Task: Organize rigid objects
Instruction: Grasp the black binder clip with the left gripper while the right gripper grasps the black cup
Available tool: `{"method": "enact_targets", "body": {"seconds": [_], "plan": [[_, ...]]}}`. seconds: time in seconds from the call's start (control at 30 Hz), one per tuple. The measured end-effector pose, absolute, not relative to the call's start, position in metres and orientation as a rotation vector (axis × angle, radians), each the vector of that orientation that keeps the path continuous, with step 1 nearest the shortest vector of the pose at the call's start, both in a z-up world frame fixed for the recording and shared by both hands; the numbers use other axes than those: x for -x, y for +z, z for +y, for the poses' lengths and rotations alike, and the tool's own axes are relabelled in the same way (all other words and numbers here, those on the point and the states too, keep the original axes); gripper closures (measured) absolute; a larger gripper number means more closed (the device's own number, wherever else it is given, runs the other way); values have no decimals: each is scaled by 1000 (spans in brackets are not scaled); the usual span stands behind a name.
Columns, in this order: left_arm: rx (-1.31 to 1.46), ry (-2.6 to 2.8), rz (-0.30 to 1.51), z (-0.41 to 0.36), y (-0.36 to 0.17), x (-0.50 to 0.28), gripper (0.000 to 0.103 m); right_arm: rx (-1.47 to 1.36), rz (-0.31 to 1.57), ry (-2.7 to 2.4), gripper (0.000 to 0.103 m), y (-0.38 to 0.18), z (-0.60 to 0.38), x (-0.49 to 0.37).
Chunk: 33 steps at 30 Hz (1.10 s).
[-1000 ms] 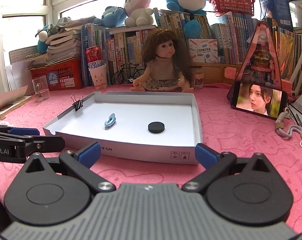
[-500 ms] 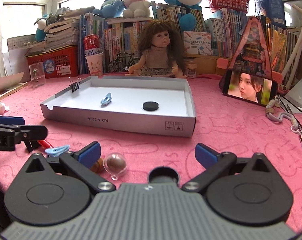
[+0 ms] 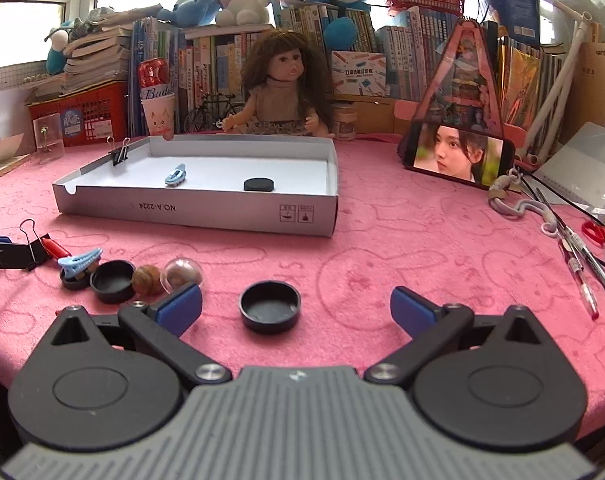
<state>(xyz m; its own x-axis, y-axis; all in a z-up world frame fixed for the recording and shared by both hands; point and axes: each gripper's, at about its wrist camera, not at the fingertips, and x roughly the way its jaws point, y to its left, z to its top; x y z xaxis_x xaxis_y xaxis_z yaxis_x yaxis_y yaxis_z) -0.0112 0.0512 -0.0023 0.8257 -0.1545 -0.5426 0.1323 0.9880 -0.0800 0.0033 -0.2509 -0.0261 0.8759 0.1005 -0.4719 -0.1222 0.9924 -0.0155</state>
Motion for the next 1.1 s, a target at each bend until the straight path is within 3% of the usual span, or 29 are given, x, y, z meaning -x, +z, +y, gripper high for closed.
{"method": "enact_targets", "body": {"seconds": [0.4, 0.53, 0.57, 0.7, 0.77, 0.8, 1.1], "plan": [[5, -140, 569, 41, -8, -3, 63, 76, 482, 120, 2, -29, -244, -2], [17, -148, 560, 41, -8, -6, 74, 73, 471, 152, 14, -28, -242, 1], [21, -156, 559, 41, -8, -7, 81, 68, 469, 164, 19, -28, -242, 2], [22, -149, 551, 39, -6, -6, 83, 67, 459, 193, 33, -28, -238, 5], [26, -146, 547, 39, -5, -6, 83, 73, 455, 193, 57, -27, -236, 6], [28, -141, 545, 40, -5, -5, 84, 76, 455, 191, 64, -26, -235, 6], [68, -104, 539, 50, 5, -9, 84, 61, 440, 190, 66, -17, -237, 1]]}}
